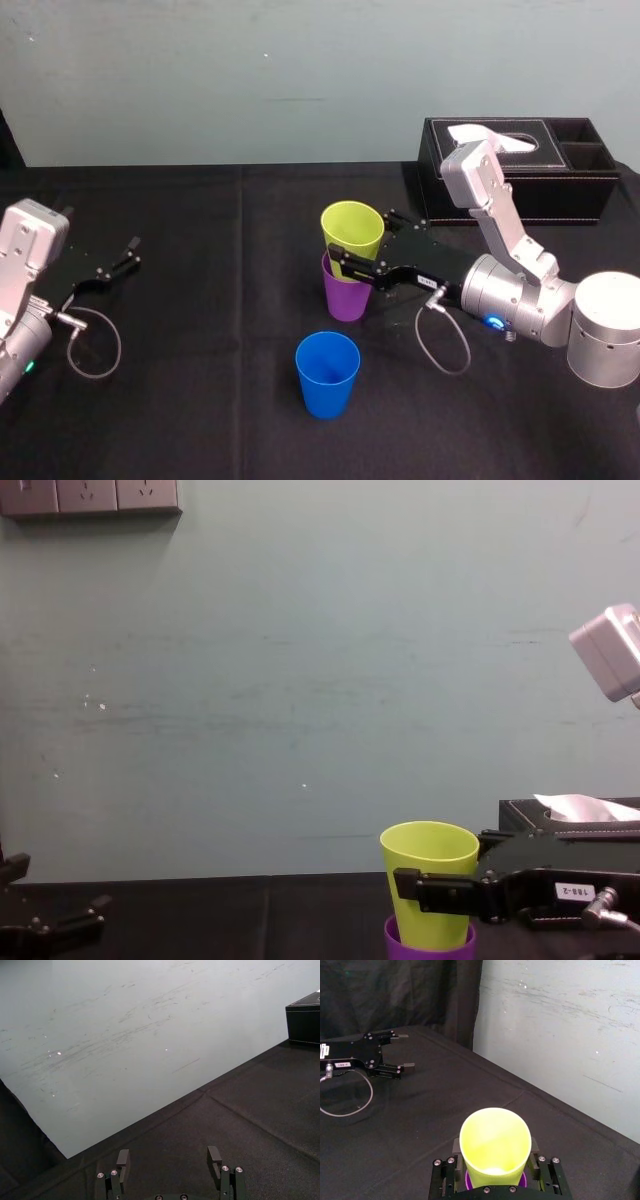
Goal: Stack the three plastic cups sequentially using one hand.
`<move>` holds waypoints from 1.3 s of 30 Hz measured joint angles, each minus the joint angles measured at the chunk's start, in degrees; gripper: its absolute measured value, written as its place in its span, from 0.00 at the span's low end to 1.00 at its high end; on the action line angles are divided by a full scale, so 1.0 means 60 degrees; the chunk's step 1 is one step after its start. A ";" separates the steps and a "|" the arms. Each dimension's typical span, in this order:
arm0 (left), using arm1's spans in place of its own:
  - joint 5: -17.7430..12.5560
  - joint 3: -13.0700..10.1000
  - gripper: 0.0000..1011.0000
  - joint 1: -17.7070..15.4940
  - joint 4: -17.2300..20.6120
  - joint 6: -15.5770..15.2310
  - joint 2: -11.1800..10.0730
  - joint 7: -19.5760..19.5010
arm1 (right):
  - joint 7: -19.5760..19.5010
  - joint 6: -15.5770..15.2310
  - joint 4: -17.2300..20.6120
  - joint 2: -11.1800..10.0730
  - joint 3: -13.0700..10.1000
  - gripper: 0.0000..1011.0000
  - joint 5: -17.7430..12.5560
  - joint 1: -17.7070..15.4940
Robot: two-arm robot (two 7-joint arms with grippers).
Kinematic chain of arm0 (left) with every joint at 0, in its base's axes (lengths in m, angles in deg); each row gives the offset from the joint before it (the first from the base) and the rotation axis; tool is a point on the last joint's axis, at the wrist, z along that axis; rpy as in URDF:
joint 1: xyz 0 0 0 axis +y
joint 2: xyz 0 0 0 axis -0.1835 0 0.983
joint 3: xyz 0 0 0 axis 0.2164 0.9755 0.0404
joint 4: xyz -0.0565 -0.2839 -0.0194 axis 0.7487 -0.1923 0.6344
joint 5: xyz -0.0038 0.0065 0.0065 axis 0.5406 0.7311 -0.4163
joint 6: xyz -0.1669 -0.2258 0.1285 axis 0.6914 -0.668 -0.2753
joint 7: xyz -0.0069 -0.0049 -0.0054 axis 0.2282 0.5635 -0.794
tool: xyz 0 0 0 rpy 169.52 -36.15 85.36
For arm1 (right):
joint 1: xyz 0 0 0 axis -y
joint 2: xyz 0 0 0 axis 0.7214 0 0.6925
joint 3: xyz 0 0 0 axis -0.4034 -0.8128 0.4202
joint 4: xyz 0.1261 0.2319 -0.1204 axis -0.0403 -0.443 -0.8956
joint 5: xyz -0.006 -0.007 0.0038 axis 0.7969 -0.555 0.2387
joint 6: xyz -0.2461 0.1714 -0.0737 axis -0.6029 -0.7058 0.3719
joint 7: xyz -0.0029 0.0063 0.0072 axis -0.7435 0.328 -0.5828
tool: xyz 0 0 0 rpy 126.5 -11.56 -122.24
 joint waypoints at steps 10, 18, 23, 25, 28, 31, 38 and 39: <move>0.0000 0.0000 1.00 0.0000 0.0000 0.0000 0.0000 0.0001 | -0.0001 -0.0003 0.0008 -0.0005 0.0000 0.94 -0.0003 0.0000; 0.0000 0.0000 1.00 0.0000 0.0000 0.0000 0.0000 0.0000 | -0.0007 -0.0009 0.0017 -0.0006 0.0000 0.99 -0.0009 0.0001; 0.0000 0.0000 1.00 0.0000 0.0000 0.0000 0.0000 0.0000 | -0.0008 -0.0014 0.0018 -0.0006 0.0000 0.99 -0.0013 0.0001; 0.0000 0.0000 1.00 0.0000 0.0000 0.0000 0.0000 0.0000 | -0.0008 -0.0016 0.0018 -0.0006 0.0000 0.99 -0.0014 0.0001; 0.0000 0.0000 1.00 0.0000 0.0000 0.0000 0.0000 0.0000 | -0.0008 -0.0017 0.0018 -0.0006 0.0000 0.99 -0.0016 0.0001; 0.0000 0.0000 1.00 0.0000 0.0000 0.0000 0.0000 0.0000 | -0.0005 0.0063 0.0128 -0.0050 -0.0042 0.99 -0.0019 -0.0080; 0.0000 0.0000 1.00 0.0000 0.0000 0.0000 0.0000 0.0000 | 0.0030 0.0215 0.0430 -0.0207 -0.0254 0.99 -0.0197 -0.0349; 0.0000 0.0000 1.00 0.0000 0.0000 0.0000 0.0000 0.0000 | 0.0040 0.0230 0.0471 -0.0228 -0.0288 0.99 -0.0232 -0.0386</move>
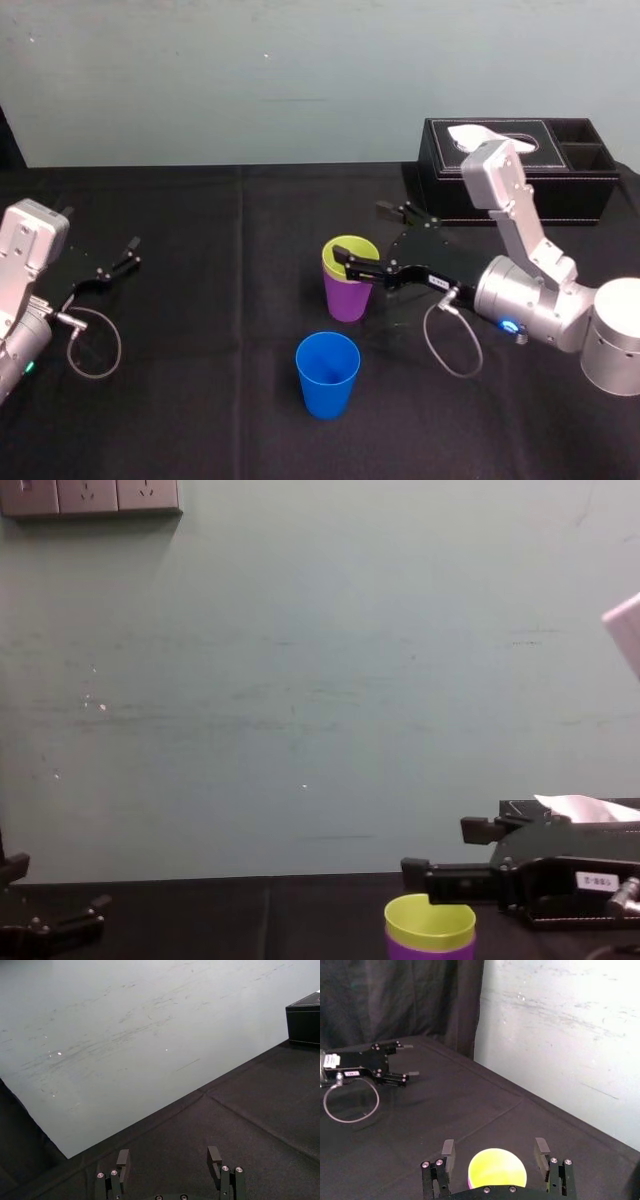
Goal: Stack the three plastic cups sequentially using one hand.
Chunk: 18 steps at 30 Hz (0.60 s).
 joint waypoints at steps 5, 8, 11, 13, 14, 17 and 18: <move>0.0000 0.0000 1.00 0.0001 0.0000 0.0000 0.0000 0.0000 | 0.0081 0.0130 0.0330 -0.0206 -0.0222 0.99 -0.0250 -0.0278; 0.0000 -0.0001 1.00 0.0000 0.0000 0.0000 0.0000 0.0000 | 0.0136 0.0224 0.0583 -0.0373 -0.0353 0.99 -0.0393 -0.0469; 0.0000 0.0000 1.00 0.0000 0.0000 0.0000 0.0000 0.0000 | 0.0186 0.0305 0.0766 -0.0514 -0.0452 0.99 -0.0495 -0.0625; 0.0000 -0.0001 1.00 0.0000 0.0000 0.0000 0.0000 0.0000 | 0.0223 0.0401 0.0951 -0.0661 -0.0561 0.99 -0.0595 -0.0789; 0.0000 -0.0001 1.00 0.0001 0.0000 0.0000 0.0001 0.0000 | 0.0243 0.0433 0.1002 -0.0709 -0.0594 0.99 -0.0627 -0.0843; 0.0000 -0.0001 1.00 0.0000 0.0000 0.0000 0.0000 0.0000 | 0.0316 0.0547 0.1226 -0.0910 -0.0719 0.99 -0.0769 -0.1055; 0.0000 -0.0001 1.00 0.0000 0.0000 0.0000 0.0000 0.0000 | 0.0360 0.0595 0.1337 -0.1015 -0.0774 0.99 -0.0833 -0.1161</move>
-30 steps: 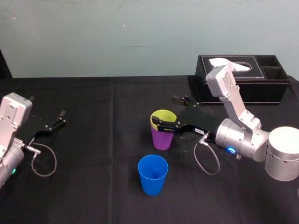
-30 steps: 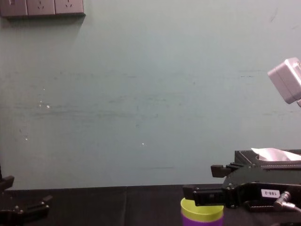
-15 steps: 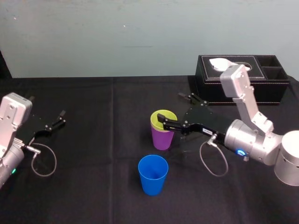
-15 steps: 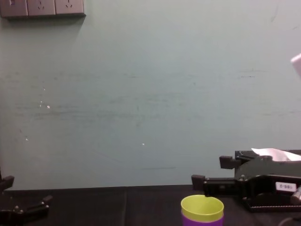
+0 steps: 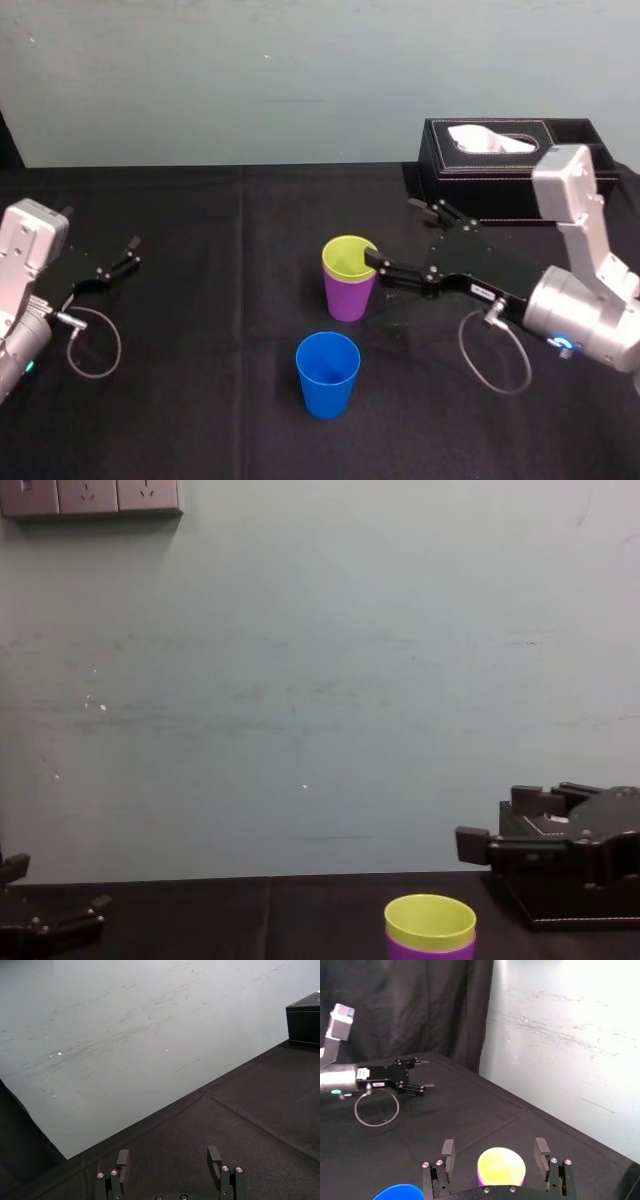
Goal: Stack the three plastic cups sequentially using one hand.
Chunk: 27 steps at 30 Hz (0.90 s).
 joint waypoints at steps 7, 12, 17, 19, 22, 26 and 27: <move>0.0000 0.0000 1.00 0.0000 0.0000 0.0000 0.0001 0.0001 | 0.0286 0.0025 0.0401 -0.0571 -0.0138 0.99 -0.0205 -0.0378; 0.0000 0.0000 1.00 0.0000 0.0000 0.0000 0.0000 0.0000 | 0.0545 0.0105 0.0526 -0.0959 -0.0181 0.99 -0.0345 -0.0642; 0.0000 0.0000 1.00 0.0000 0.0000 0.0000 0.0001 0.0000 | 0.0776 0.0290 0.0552 -0.1282 -0.0094 0.99 -0.0363 -0.0911; 0.0001 0.0000 1.00 -0.0001 0.0000 0.0000 0.0001 0.0000 | 0.0822 0.0349 0.0547 -0.1343 -0.0039 0.99 -0.0345 -0.0988; 0.0000 0.0000 1.00 0.0000 0.0000 0.0000 0.0000 0.0000 | 0.0901 0.0428 0.0485 -0.1406 0.0084 0.99 -0.0285 -0.1101; 0.0000 0.0000 1.00 0.0000 -0.0001 0.0000 0.0000 0.0000 | 0.0973 0.0513 0.0370 -0.1434 0.0299 0.99 -0.0149 -0.1231; 0.0000 0.0000 1.00 0.0000 -0.0001 0.0000 0.0000 0.0000 | 0.0977 0.0524 0.0352 -0.1434 0.0330 0.99 -0.0124 -0.1245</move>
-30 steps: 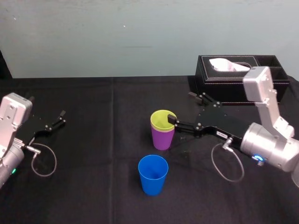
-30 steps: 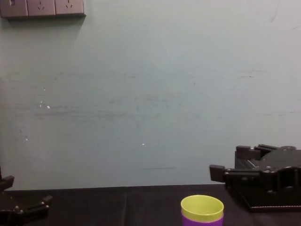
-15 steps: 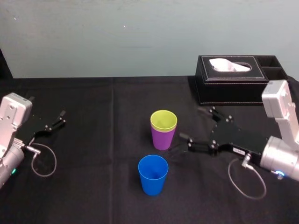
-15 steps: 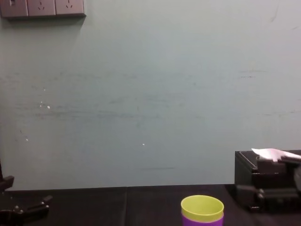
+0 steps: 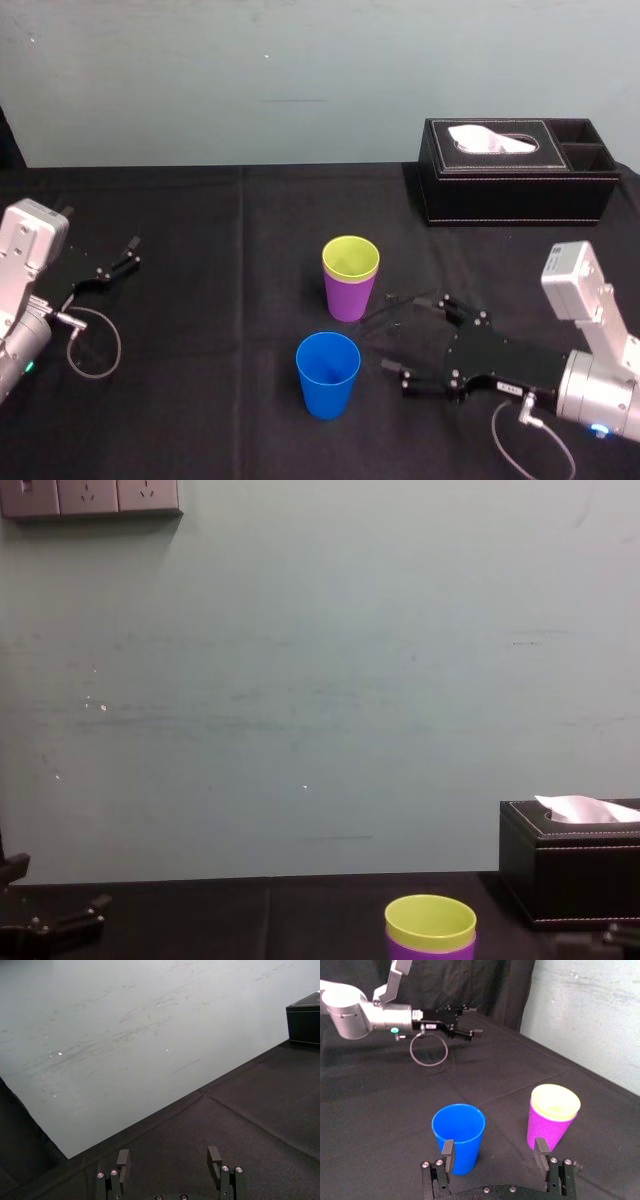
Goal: Stack the three plastic cups sequentially using one hand.
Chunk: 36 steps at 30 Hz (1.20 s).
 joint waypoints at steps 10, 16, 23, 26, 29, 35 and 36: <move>0.0000 -0.0001 1.00 0.0000 0.0000 0.0000 0.0001 0.0000 | 0.0011 0.0029 -0.0187 0.0073 0.0205 0.99 0.0139 -0.0049; 0.0000 -0.0001 1.00 0.0000 0.0000 0.0000 0.0000 0.0000 | -0.0006 0.0024 -0.0295 0.0174 0.0319 0.99 0.0263 0.0013; 0.0000 0.0000 1.00 0.0000 0.0000 0.0000 0.0000 0.0000 | -0.0072 -0.0027 -0.0467 0.0344 0.0464 0.99 0.0426 0.0133; 0.0000 0.0000 1.00 0.0000 0.0000 0.0000 0.0000 0.0000 | -0.0088 -0.0071 -0.0580 0.0438 0.0536 0.99 0.0487 0.0212; 0.0000 0.0000 1.00 -0.0001 0.0001 0.0000 0.0000 0.0000 | -0.0095 -0.0098 -0.0685 0.0528 0.0599 0.99 0.0532 0.0293; 0.0000 -0.0001 1.00 0.0000 0.0001 0.0000 0.0000 0.0001 | -0.0084 -0.0150 -0.0878 0.0693 0.0759 0.99 0.0617 0.0450; 0.0000 0.0000 1.00 0.0000 0.0001 0.0000 0.0000 0.0000 | -0.0084 -0.0153 -0.0893 0.0707 0.0771 0.99 0.0626 0.0460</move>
